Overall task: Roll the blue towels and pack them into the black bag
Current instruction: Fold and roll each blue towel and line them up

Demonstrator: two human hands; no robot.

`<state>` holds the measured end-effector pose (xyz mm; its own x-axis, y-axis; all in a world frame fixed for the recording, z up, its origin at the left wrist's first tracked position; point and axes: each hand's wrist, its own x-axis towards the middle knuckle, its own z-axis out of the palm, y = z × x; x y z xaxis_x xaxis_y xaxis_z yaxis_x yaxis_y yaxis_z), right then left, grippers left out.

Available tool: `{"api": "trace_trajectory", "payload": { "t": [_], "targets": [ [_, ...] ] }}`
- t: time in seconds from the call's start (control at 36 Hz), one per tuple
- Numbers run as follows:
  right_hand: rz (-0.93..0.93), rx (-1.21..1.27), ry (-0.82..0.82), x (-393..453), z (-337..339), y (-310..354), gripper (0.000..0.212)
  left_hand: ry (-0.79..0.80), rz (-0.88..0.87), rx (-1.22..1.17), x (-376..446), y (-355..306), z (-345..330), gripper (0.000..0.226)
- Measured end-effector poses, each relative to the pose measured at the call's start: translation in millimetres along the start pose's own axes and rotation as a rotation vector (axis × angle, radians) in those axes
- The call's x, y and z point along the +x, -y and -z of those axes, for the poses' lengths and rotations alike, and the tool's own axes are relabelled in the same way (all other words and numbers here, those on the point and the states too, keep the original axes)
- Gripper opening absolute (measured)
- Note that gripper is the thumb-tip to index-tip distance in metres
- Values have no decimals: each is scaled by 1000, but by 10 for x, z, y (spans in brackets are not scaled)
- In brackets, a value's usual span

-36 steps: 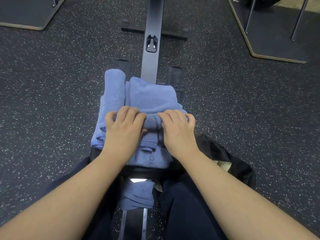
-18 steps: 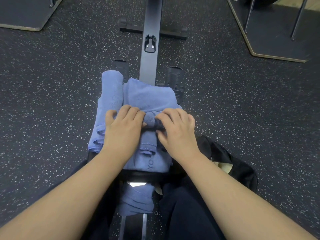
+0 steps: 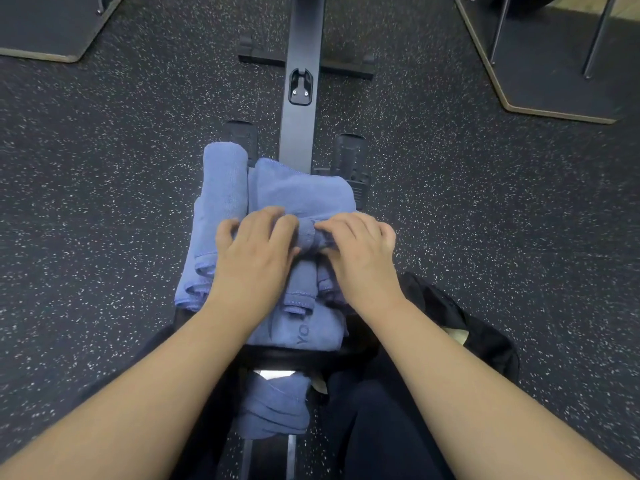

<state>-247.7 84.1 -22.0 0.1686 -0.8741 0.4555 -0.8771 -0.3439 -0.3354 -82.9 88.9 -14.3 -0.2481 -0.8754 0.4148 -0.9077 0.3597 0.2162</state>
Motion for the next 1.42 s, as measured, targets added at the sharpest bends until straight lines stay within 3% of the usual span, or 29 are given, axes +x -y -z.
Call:
{"api": "trace_trajectory", "payload": {
  "t": [0.17,0.33,0.56,1.0,1.19,1.42],
  "targets": [
    [3,73,71,78,2,-87,31,61,9,64,-7,22,7,56],
    [-13,60,58,104,-13,-88,29,-40,22,167,-4,-3,-15,29],
    [-54,85,71,35,60,-97,44,-44,31,268,84,-43,-10,23],
    [-281,340,186,81,71,-138,58,-24,12,296,142,56,-89,26],
    [-228,334,148,49,80,-161,58,-11,5,259,128,55,-69,34],
    [-177,375,65,-29,172,-155,56,-115,-48,139,82,59,12,40]
  ]
}}
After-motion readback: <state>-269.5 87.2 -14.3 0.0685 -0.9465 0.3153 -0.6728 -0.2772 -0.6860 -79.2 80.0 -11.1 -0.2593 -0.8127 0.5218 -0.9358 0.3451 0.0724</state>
